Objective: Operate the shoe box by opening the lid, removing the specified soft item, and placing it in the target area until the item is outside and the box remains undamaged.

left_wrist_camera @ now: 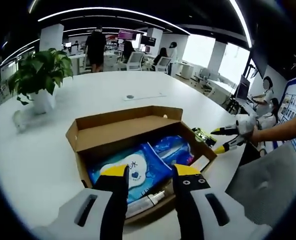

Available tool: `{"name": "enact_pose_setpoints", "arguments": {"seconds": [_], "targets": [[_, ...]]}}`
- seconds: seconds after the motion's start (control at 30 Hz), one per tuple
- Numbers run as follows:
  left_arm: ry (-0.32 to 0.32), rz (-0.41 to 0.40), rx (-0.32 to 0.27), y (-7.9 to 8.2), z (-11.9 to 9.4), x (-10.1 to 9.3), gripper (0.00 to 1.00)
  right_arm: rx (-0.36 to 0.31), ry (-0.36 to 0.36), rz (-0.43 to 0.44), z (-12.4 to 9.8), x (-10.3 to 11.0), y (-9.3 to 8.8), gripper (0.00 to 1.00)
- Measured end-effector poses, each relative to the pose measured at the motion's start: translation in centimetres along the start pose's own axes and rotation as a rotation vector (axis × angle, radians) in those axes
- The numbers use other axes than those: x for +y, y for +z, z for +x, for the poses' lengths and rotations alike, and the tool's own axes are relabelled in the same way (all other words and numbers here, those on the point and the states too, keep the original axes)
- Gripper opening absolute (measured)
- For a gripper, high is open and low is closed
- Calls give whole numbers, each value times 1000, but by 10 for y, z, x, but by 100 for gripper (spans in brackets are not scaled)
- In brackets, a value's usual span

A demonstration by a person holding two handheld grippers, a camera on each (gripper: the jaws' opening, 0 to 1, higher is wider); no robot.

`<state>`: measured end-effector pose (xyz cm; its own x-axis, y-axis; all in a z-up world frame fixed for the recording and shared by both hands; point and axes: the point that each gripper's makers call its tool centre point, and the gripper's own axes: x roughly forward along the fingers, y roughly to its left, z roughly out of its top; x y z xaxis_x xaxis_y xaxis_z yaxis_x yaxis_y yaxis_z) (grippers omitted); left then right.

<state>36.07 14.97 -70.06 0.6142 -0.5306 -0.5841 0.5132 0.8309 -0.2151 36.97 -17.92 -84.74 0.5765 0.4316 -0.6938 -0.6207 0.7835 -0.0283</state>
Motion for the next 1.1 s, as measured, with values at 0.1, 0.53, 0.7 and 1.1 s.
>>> {"name": "enact_pose_setpoints", "arguments": {"seconds": [0.1, 0.53, 0.7, 1.1], "targets": [[8, 0, -12, -1, -6, 4, 39, -2, -3, 19, 3, 0, -2, 67], [43, -22, -13, -16, -25, 19, 40, -11, -39, 73, 15, -4, 5, 66], [50, -26, -14, -18, -28, 21, 40, -5, -53, 77, 21, -4, 7, 67], [60, -23, -16, -18, -32, 27, 40, -10, -68, 95, 27, -10, 14, 66]]}}
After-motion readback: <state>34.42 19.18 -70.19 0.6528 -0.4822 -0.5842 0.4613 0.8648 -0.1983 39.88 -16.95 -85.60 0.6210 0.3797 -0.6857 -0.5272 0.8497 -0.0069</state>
